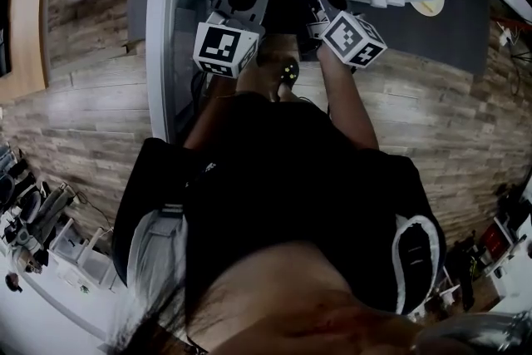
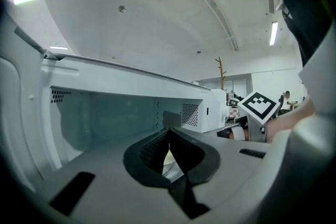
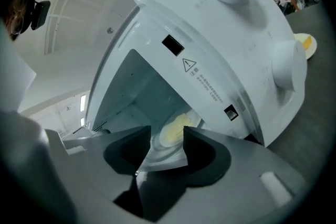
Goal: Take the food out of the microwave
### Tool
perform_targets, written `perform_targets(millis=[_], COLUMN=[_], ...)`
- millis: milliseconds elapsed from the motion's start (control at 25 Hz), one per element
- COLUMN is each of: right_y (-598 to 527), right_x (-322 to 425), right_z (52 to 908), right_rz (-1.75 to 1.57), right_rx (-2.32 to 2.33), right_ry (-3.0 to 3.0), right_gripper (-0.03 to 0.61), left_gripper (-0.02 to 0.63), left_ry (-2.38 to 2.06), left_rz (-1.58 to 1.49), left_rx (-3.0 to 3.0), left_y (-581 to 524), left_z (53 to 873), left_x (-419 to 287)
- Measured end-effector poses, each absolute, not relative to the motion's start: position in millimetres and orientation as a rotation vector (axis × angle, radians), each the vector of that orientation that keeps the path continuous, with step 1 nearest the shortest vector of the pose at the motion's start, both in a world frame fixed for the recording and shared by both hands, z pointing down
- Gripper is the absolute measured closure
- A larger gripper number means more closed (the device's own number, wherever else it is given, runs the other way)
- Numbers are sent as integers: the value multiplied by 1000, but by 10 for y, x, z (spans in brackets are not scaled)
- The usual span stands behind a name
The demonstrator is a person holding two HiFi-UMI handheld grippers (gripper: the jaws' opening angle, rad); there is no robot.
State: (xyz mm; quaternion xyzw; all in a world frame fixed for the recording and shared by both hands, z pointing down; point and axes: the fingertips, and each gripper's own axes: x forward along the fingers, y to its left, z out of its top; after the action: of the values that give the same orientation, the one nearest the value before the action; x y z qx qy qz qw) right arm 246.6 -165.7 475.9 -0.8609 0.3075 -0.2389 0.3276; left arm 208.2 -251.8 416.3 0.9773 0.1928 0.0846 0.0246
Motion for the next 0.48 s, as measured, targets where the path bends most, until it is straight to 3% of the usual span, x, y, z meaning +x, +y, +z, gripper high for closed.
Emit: perform_targets(millis=[480], right_y=[-1615], right_x=[2649], right_z=[5024], right_rz=[-695], right_rx=[-2205], right_ry=[586], right_gripper=[411], left_gripper=[606], left_ry=[671], left_rz=[297], left_rx=[2989], left_y=[-2460], left_z=[4254], left_x=[2080])
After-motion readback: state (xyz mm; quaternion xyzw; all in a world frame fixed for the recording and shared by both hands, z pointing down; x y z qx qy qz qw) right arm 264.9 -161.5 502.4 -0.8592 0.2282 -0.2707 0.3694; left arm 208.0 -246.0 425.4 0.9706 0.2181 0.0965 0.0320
